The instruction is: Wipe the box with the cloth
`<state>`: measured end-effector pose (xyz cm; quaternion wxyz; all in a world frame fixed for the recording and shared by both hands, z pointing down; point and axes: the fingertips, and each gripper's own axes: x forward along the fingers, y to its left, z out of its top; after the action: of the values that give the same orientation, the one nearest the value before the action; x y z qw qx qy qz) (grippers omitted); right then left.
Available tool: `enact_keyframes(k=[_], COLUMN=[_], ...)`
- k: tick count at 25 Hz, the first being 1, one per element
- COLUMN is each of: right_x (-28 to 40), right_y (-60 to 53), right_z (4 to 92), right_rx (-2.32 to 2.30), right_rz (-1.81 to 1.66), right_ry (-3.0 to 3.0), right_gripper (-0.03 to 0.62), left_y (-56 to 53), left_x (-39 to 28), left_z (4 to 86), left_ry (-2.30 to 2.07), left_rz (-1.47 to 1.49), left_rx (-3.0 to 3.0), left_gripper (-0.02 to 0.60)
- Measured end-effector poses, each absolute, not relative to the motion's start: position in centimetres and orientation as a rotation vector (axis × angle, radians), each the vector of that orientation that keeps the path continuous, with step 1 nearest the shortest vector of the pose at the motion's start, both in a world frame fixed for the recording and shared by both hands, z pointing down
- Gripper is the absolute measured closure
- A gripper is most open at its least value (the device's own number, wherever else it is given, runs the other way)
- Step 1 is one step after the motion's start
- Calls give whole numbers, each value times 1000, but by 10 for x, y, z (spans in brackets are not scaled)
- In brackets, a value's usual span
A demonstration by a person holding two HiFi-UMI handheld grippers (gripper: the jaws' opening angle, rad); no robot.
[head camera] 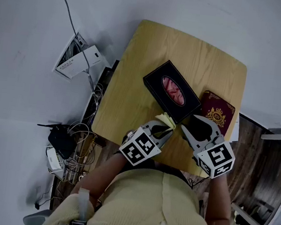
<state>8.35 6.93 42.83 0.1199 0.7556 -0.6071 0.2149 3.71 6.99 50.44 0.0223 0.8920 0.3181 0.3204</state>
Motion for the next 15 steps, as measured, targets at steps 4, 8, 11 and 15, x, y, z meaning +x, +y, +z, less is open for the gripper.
enact_keyframes(k=[4, 8, 11, 15], right_x=[84, 85, 87, 95], right_y=[68, 63, 56, 41], right_z=[427, 421, 413, 408], right_rx=[2219, 2217, 2235, 2239], right_rz=[624, 623, 639, 630], right_ry=[-1764, -1780, -1815, -1808], right_gripper=[425, 425, 425, 425], left_y=[74, 68, 56, 26], left_x=[33, 31, 30, 26], left_z=[497, 484, 468, 456], left_ry=[974, 918, 866, 739], left_rz=[960, 908, 859, 817], left_rx=[2780, 2814, 2844, 2896], left_gripper=[552, 552, 552, 552])
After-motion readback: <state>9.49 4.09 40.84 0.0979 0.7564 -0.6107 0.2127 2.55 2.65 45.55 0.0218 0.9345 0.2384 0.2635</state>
